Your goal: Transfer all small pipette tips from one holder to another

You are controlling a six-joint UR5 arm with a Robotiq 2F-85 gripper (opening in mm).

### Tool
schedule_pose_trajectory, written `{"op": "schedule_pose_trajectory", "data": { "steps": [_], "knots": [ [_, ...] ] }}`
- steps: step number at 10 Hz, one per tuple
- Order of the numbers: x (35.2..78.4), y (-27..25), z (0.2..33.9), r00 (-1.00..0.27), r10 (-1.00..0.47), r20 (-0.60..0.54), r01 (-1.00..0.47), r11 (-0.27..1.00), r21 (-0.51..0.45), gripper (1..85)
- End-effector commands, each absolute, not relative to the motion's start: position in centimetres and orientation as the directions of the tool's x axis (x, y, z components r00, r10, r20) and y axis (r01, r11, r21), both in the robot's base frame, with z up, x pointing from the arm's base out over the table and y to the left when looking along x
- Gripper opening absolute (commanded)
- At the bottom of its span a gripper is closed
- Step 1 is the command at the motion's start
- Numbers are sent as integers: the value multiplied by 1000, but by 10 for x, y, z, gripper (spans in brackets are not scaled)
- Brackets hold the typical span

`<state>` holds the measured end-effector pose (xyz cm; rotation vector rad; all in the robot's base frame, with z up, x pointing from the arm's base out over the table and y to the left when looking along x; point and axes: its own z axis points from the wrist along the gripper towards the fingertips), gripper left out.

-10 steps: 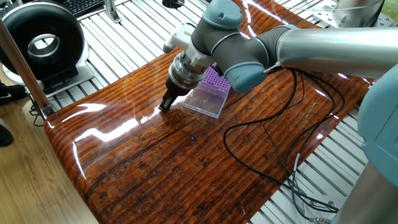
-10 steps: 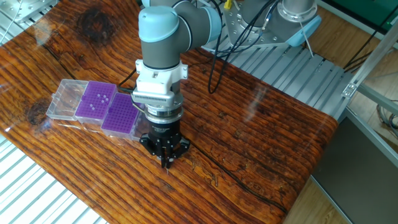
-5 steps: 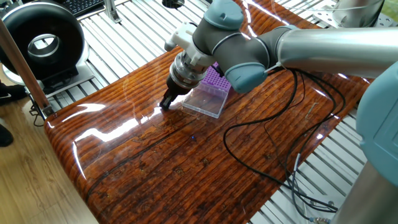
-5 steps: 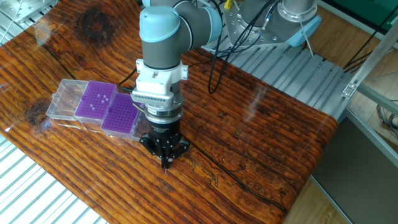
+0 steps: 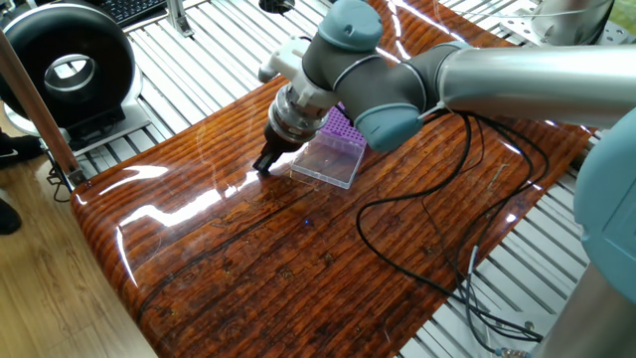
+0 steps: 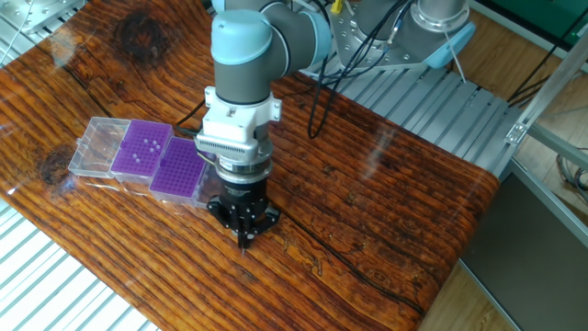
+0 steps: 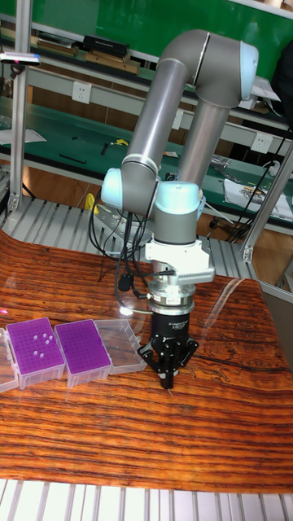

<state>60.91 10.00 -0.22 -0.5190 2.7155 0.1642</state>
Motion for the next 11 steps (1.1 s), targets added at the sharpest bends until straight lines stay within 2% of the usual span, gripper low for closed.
{"op": "schedule_pose_trajectory", "data": {
  "steps": [1,11],
  "knots": [
    [610,97,0,-875,-309,-372,-344,938,32,13],
    [611,81,3,-892,-293,-345,-306,952,-19,13]
  ]
}}
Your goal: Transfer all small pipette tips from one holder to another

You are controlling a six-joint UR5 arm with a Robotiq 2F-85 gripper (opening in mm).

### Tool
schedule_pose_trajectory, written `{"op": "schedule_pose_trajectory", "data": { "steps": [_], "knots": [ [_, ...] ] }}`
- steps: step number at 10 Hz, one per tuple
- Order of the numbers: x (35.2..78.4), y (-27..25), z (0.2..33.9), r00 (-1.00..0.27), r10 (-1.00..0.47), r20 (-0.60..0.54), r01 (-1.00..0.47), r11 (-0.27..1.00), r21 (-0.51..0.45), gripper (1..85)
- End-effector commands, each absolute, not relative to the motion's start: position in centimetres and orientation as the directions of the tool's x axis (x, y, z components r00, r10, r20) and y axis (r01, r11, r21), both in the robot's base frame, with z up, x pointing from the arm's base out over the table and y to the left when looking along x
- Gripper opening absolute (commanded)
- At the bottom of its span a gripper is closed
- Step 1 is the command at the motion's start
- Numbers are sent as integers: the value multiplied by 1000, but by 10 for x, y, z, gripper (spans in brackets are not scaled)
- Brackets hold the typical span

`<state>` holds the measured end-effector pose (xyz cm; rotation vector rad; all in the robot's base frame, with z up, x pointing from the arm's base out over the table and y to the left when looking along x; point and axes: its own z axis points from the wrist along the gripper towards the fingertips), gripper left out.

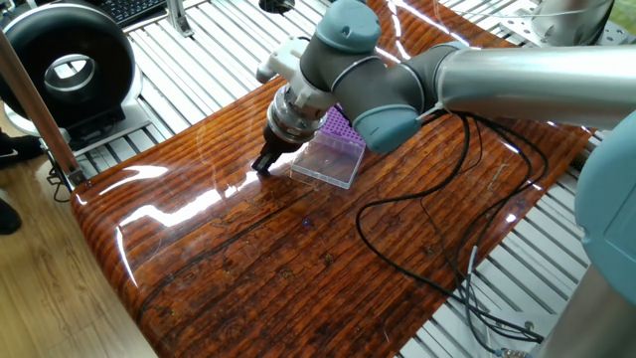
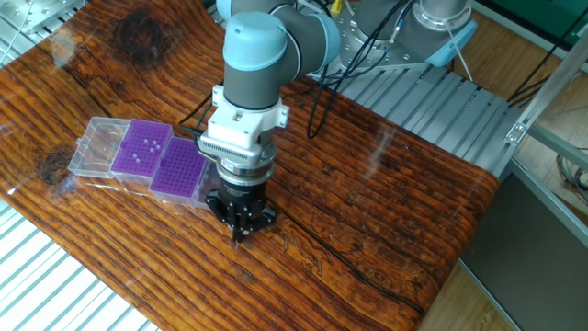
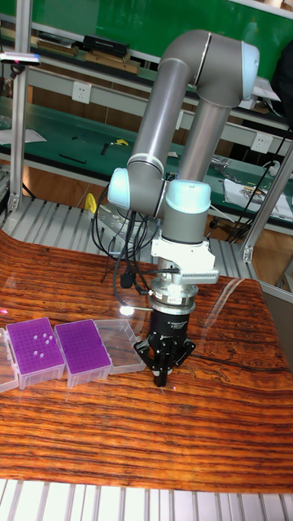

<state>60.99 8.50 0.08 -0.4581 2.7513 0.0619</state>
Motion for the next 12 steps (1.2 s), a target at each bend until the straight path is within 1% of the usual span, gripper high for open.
{"op": "schedule_pose_trajectory", "data": {
  "steps": [1,10,12],
  "knots": [
    [611,79,3,-892,-294,-343,-306,952,-21,13],
    [609,60,20,-901,-303,-311,-306,951,-43,13],
    [608,52,22,-902,-313,-296,-309,949,-62,13]
  ]
}}
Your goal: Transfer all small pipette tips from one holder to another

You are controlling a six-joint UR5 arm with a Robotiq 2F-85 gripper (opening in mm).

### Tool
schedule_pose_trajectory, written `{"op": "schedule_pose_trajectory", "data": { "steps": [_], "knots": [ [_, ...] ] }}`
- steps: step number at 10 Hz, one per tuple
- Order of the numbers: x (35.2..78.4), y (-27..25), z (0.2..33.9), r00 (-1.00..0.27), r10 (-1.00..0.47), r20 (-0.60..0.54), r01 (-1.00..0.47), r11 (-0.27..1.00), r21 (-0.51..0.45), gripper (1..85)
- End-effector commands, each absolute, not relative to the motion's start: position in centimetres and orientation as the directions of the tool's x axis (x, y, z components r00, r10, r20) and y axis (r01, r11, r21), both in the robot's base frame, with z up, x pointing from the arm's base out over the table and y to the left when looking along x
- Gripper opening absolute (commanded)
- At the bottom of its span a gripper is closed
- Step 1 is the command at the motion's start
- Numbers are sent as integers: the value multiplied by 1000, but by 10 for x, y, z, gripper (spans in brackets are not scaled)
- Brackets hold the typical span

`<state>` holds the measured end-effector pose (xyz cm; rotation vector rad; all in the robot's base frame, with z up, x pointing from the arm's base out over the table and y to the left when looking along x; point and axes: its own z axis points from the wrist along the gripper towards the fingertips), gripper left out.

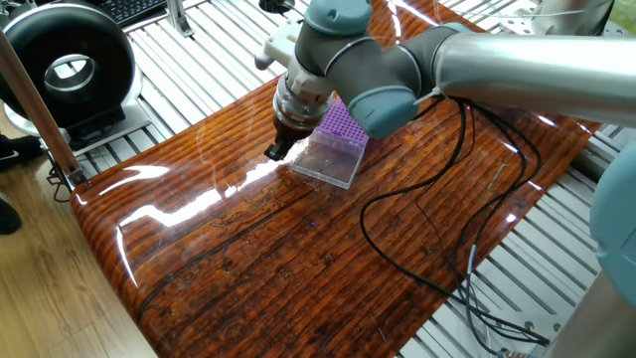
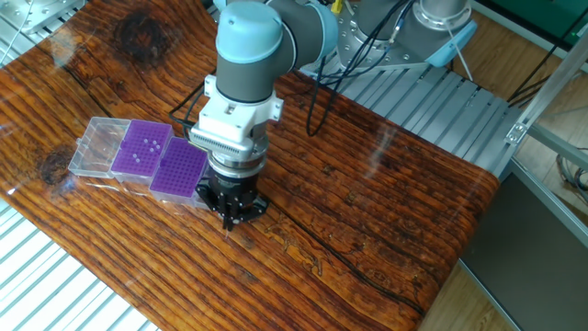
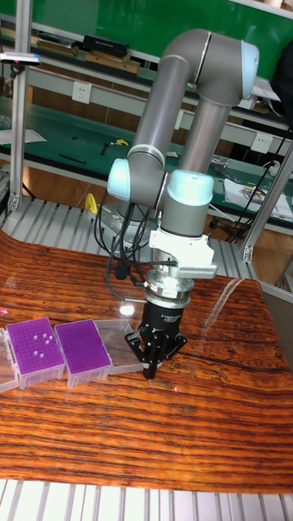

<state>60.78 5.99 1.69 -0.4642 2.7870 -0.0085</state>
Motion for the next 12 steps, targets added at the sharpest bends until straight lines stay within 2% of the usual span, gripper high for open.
{"op": "schedule_pose_trajectory", "data": {
  "steps": [1,12],
  "knots": [
    [609,46,25,-901,-325,-287,-316,946,-76,13],
    [603,-3,54,-899,-389,-201,-367,920,-136,13]
  ]
}}
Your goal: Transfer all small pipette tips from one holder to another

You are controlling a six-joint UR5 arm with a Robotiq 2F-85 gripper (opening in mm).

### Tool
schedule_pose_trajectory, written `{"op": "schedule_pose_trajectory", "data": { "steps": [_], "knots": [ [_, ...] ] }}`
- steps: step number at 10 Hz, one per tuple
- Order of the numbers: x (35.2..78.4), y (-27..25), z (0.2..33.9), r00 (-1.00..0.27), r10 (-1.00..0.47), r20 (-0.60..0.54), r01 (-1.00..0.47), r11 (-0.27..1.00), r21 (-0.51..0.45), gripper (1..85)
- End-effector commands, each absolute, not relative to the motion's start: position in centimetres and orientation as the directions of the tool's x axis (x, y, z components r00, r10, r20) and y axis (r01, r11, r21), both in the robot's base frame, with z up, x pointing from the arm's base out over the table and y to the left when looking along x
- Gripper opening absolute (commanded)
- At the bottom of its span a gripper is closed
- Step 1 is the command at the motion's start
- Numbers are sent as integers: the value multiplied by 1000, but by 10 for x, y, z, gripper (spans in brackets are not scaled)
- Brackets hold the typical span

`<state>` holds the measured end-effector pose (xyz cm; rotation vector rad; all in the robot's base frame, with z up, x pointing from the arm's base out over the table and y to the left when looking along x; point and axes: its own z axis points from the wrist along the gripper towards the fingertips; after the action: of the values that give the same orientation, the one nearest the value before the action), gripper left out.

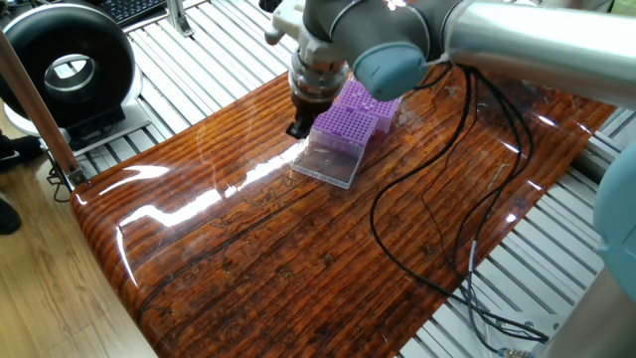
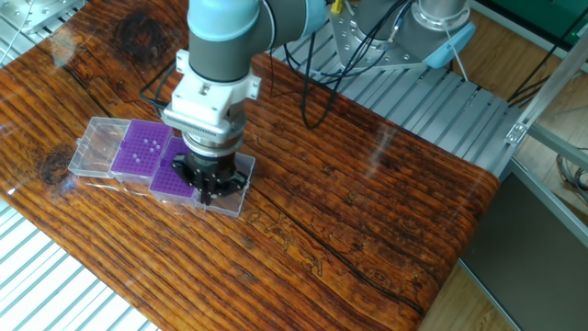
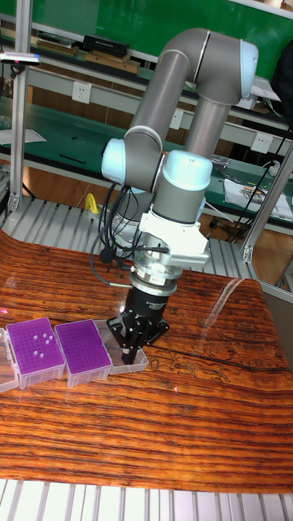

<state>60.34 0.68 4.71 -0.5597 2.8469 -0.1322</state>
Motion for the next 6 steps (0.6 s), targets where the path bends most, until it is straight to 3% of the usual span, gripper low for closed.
{"op": "schedule_pose_trajectory", "data": {
  "steps": [1,6],
  "knots": [
    [603,-7,56,-898,-393,-198,-371,918,-139,13],
    [597,-40,67,-889,-439,-128,-412,891,-194,10]
  ]
}}
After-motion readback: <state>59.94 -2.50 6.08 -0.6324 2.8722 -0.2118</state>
